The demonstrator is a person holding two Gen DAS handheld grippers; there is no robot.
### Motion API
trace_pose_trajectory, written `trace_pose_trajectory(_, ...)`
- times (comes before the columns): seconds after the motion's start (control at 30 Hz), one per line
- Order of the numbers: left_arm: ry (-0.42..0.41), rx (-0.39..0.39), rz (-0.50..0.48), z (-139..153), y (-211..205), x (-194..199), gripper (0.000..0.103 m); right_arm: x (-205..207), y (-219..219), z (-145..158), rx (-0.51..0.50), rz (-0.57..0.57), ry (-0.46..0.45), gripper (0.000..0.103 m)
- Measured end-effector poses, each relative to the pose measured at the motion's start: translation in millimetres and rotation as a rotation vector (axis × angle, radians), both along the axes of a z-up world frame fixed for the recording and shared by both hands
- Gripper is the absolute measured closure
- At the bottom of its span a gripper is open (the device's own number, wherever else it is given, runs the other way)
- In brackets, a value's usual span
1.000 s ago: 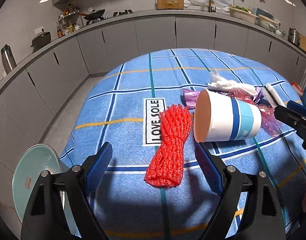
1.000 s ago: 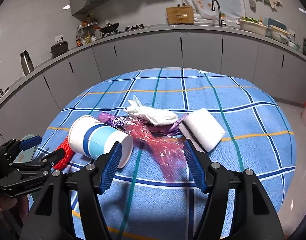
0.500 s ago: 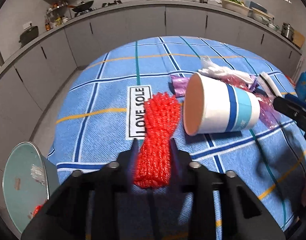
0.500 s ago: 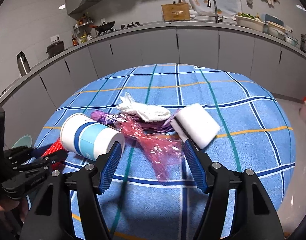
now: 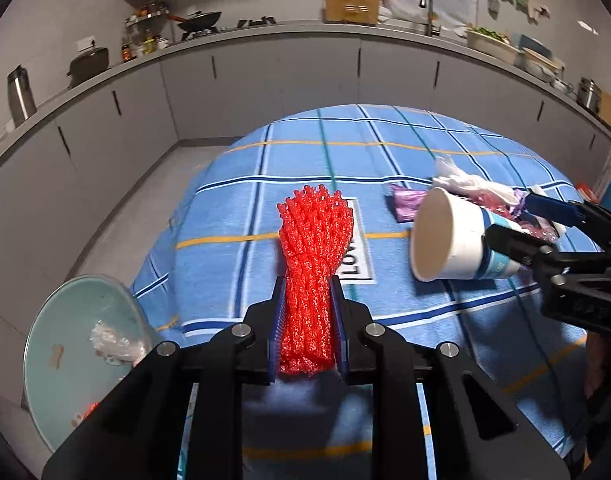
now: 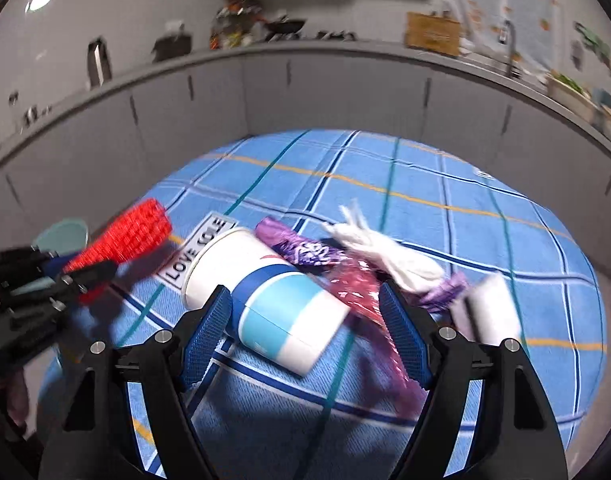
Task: Collect trash
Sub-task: 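Grasp the red mesh net with the left tool while the right tool grasps the white paper cup, then lift the red net and paper cup with both tools and carry them over the bucket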
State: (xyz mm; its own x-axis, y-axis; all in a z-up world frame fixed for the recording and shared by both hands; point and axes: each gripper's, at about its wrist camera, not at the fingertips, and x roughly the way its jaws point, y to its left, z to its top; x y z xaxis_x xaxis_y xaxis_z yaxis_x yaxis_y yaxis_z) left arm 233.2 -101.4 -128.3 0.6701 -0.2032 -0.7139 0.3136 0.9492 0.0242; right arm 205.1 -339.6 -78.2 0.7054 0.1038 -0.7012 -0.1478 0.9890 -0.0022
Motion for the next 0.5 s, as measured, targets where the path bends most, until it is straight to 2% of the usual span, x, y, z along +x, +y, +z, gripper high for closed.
trace_pose_trajectory(0.1, 0.010, -0.011, 0.024, -3, 8, 2, 0.082, 10, 7, -6, 0.018, 0.067, 0.026, 0.026)
trace_pose_trajectory(0.33, 0.017, -0.024, 0.044, -6, 15, 8, 0.082, 18, 22, -17, 0.005, 0.132, 0.087, 0.026)
trace_pose_trajectory(0.43, 0.016, -0.031, 0.056, -6, 18, 9, 0.082, 17, 24, -21, 0.009, 0.133, 0.101, 0.031)
trace_pose_trajectory(0.5, 0.006, -0.037, 0.066, -4, 21, 9, 0.082, 14, 26, -20, 0.030, 0.152, 0.117, 0.039)
